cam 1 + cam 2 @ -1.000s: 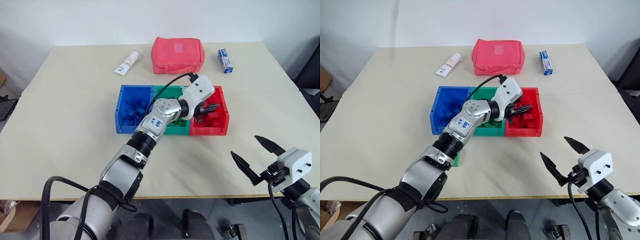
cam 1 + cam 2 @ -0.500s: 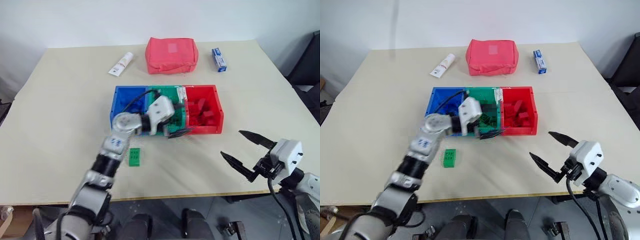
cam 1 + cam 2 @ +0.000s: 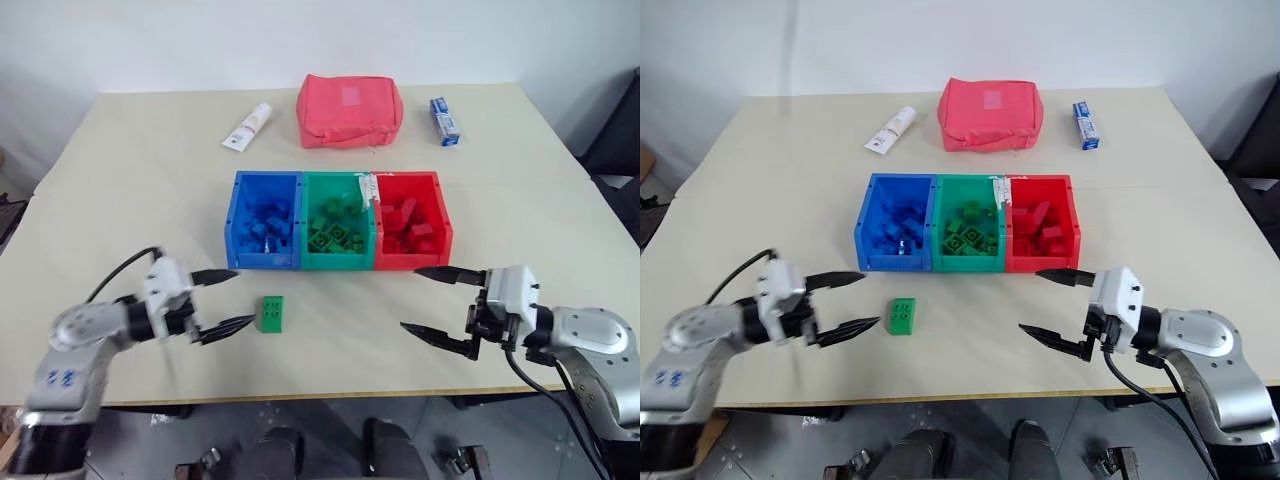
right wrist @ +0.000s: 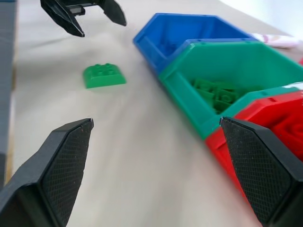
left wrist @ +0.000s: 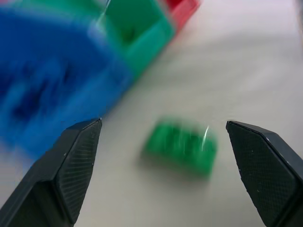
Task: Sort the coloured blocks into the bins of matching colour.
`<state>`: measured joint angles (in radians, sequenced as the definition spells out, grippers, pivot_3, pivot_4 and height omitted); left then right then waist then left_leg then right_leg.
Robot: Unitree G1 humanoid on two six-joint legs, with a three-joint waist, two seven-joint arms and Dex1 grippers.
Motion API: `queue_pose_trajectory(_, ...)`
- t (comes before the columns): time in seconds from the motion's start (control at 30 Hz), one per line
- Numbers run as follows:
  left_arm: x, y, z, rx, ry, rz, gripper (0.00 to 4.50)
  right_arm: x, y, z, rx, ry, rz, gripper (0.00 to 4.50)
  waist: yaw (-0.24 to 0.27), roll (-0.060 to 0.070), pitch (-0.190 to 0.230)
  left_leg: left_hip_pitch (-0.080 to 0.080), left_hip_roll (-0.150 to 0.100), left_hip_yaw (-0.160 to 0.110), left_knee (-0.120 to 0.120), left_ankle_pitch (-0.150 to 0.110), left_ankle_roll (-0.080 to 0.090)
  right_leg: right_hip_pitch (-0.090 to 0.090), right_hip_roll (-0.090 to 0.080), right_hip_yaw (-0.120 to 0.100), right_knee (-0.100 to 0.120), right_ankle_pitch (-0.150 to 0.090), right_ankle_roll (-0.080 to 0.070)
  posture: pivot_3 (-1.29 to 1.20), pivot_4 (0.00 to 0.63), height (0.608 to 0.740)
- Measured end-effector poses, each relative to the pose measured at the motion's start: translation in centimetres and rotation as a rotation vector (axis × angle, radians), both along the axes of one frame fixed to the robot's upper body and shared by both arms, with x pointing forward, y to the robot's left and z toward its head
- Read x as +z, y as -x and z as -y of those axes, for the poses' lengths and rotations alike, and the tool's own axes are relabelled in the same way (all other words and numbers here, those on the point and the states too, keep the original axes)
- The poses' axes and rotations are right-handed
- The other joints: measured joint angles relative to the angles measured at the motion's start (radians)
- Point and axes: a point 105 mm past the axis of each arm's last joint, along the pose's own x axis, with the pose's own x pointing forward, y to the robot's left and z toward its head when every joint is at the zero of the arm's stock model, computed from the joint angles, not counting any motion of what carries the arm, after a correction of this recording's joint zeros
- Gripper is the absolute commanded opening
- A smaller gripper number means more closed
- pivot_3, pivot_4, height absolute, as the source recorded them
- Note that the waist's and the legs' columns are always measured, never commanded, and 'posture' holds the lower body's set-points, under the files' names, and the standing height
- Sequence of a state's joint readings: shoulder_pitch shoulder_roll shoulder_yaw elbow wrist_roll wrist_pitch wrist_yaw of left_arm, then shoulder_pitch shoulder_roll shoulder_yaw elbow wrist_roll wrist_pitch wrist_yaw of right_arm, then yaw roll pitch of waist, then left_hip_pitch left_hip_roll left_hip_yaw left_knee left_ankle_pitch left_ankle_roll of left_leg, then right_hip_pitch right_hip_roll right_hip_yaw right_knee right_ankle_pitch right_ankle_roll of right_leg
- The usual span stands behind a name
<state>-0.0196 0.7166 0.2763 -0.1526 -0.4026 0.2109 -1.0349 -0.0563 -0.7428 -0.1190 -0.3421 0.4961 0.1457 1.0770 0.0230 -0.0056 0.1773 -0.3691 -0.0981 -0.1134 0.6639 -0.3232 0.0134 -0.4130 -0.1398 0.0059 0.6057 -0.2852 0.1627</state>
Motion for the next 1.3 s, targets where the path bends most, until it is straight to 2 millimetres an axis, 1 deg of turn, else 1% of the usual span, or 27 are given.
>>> queue_pose_trajectory(0.03,-0.1,0.1,-1.1,0.041,-0.015,0.003,4.47,-0.2,-0.1,0.0,0.001,0.005,-0.007,4.5,0.0,0.0,0.0,0.0,0.001,0.0,0.0,0.0,-0.001,0.0,0.001,0.0,0.0,0.0,0.0,0.0,0.15,0.74)
queue_pose_trajectory(0.07,0.0,0.3,-1.5,0.053,-0.033,0.015,4.47,-0.3,-0.2,0.0,0.006,0.007,-0.01,4.5,0.003,0.0,0.0,0.0,0.001,0.0,0.0,0.0,-0.001,0.0,0.001,-0.001,0.0,0.0,-0.001,0.0,0.15,0.74)
queue_pose_trajectory(0.13,0.1,0.5,-1.7,0.046,-0.068,0.038,4.47,-0.3,-0.2,-0.4,0.029,0.015,-0.008,4.5,0.007,0.0,0.0,0.0,0.001,-0.001,0.0,0.0,-0.001,0.001,0.001,-0.001,0.0,0.0,-0.001,0.0,0.15,0.74)
queue_pose_trajectory(0.23,0.0,0.4,-1.3,0.044,-0.081,0.045,4.47,-0.2,-0.3,-0.4,0.037,0.017,-0.003,4.5,0.004,0.0,0.0,0.0,0.001,-0.001,0.0,-0.001,-0.001,0.001,0.001,-0.001,0.0,0.0,-0.001,0.0,0.15,0.74)
queue_pose_trajectory(0.33,-0.2,0.5,-0.1,0.05,-0.06,0.0,4.47,-0.3,-0.3,-0.4,0.042,0.019,-0.007,4.5,0.001,0.0,0.0,0.0,0.003,0.0,0.0,-0.002,-0.002,0.0,0.003,0.0,0.0,0.0,-0.002,0.0,0.15,0.74)
queue_pose_trajectory(0.43,-1.0,1.1,2.9,0.035,-0.025,-0.136,4.47,-0.5,-0.3,0.0,0.04,0.022,-0.013,4.5,0.0,0.0,0.0,0.0,0.004,0.0,0.0,-0.002,-0.002,0.0,0.004,0.0,0.001,0.0,-0.002,0.0,0.15,0.74)
queue_pose_trajectory(0.47,-1.3,1.1,3.8,0.054,-0.026,-0.186,4.47,-0.6,-0.2,0.1,0.043,0.029,-0.018,4.5,0.0,0.0,0.0,0.0,0.004,0.0,0.0,-0.002,-0.002,0.0,0.005,0.001,0.001,0.0,-0.002,0.0,0.15,0.74)
queue_pose_trajectory(0.57,-1.5,0.5,5.7,0.143,-0.023,-0.29,4.47,-0.9,0.0,0.3,0.049,0.052,-0.028,4.5,0.003,0.0,0.0,0.001,0.005,-0.001,0.001,-0.002,-0.004,0.0,0.006,0.001,0.003,0.0,-0.003,0.0,0.15,0.74)
queue_pose_trajectory(0.7,-1.1,-0.5,7.8,0.247,-0.023,-0.351,4.47,-1.2,0.2,0.3,0.05,0.054,-0.038,4.5,0.003,0.0,0.0,0.001,0.005,0.0,0.001,-0.002,-0.004,-0.001,0.007,0.001,0.004,0.0,-0.003,0.0,0.15,0.74)
queue_pose_trajectory(0.77,-1.2,-0.7,8.6,0.288,-0.027,-0.379,4.47,-1.2,0.3,0.3,0.053,0.054,-0.039,4.5,0.001,0.0,0.0,0.001,0.005,0.0,0.001,-0.002,-0.005,-0.001,0.007,0.001,0.005,-0.001,-0.003,0.0,0.15,0.74)
queue_pose_trajectory(0.87,-2.1,-0.8,9.4,0.344,-0.07,-0.426,4.47,-1.4,0.8,-0.1,0.078,0.058,-0.047,4.5,0.001,0.0,0.0,0.001,0.006,0.0,0.001,-0.002,-0.005,-0.001,0.008,0.001,0.004,-0.001,-0.004,0.0,0.15,0.74)
queue_pose_trajectory(0.97,-2.3,-0.7,9.5,0.365,-0.113,-0.418,4.47,-1.6,1.1,-0.2,0.098,0.061,-0.05,4.5,0.002,0.0,0.0,0.001,0.006,0.0,0.001,-0.002,-0.005,-0.001,0.007,0.001,0.004,-0.001,-0.004,0.0,0.15,0.74)
queue_pose_trajectory(1.07,-2.3,-0.6,9.3,0.371,-0.157,-0.404,3.91,-1.6,1.3,-0.2,0.112,0.064,-0.038,4.5,0.0,0.001,0.0,0.002,0.006,0.001,0.001,-0.002,-0.006,-0.001,0.008,0.002,0.004,-0.001,-0.004,0.0,0.15,0.74)
queue_pose_trajectory(1.3,-2.6,-0.4,8.0,0.367,-0.212,-0.366,1.77,-1.7,1.4,0.0,0.11,0.063,-0.03,4.5,0.001,0.001,-0.001,0.003,0.007,0.001,0.0,-0.002,-0.006,-0.001,0.008,0.002,0.004,-0.001,-0.005,0.0,0.15,0.74)
